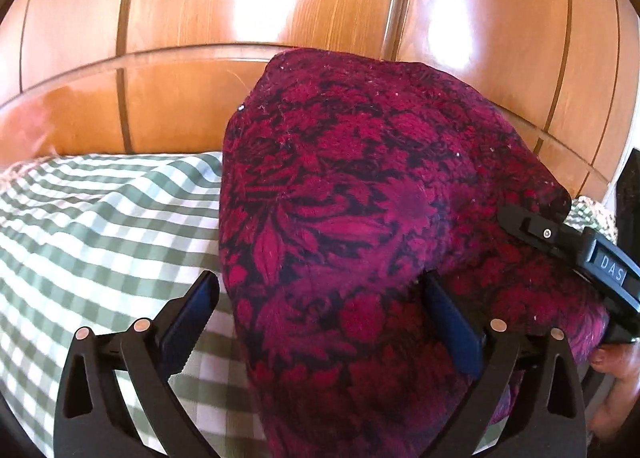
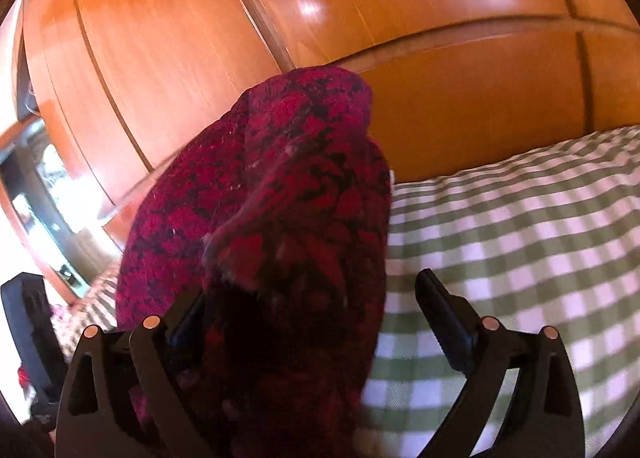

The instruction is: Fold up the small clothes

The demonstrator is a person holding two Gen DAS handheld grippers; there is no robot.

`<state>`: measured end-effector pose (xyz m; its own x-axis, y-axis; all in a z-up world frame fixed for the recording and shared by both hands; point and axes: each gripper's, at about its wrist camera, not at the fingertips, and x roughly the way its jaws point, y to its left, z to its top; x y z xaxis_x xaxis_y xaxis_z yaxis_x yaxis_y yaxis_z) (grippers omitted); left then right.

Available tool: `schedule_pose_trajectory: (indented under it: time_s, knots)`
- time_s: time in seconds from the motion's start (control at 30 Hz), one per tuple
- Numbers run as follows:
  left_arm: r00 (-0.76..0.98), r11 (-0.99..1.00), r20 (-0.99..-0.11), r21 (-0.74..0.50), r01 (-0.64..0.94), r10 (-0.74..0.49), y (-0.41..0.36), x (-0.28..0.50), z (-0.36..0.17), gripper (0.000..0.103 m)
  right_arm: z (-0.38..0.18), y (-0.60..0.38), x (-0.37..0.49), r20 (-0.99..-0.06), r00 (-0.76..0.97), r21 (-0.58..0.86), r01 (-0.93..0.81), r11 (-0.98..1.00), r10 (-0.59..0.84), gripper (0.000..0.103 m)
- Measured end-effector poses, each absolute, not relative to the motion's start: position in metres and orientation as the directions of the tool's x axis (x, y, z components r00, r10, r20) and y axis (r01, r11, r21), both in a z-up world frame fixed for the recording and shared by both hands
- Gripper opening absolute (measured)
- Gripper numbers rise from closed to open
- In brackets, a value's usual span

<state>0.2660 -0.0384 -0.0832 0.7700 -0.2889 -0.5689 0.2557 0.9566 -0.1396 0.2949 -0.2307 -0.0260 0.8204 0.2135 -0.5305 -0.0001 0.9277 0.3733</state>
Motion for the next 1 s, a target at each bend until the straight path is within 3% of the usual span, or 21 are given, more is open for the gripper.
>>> schedule_pose_trajectory:
  time_s: [0.27,0.5,0.7,0.83,0.93,1.0]
  knots:
    - [0.799,0.971,-0.558,-0.056,0.233,-0.224,-0.039,0.239,-0.082,0.100,-0.022,-0.232,0.266,-0.532,0.844,0.182,0.189,0.965,-0.065,0.095]
    - [0.791,0.974,-0.576,-0.051,0.220,-0.209,-0.041,0.240,-0.086,0.100,-0.023,-0.228,0.270,-0.547,0.832,0.135,0.193,0.972,-0.089,0.100]
    - [0.823,0.980,-0.537,-0.045,0.193,-0.187,-0.038,0.224,-0.080,0.100,-0.007,-0.222,0.219,-0.411,0.911,0.173,0.113,0.978,-0.033,0.100]
    - [0.825,0.982,-0.538,-0.040,0.183,-0.175,-0.038,0.219,-0.080,0.100,-0.011,-0.221,0.213,-0.462,0.886,0.167,0.131,0.977,-0.040,0.101]
    - [0.823,0.983,-0.542,-0.039,0.179,-0.171,-0.038,0.217,-0.080,0.100,-0.020,-0.228,0.221,-0.555,0.806,0.091,0.304,0.949,-0.205,0.100]
    - [0.822,0.984,-0.544,-0.039,0.175,-0.167,-0.037,0.214,-0.080,0.100,-0.031,-0.242,0.230,-0.622,0.750,0.109,0.369,0.923,-0.227,0.100]
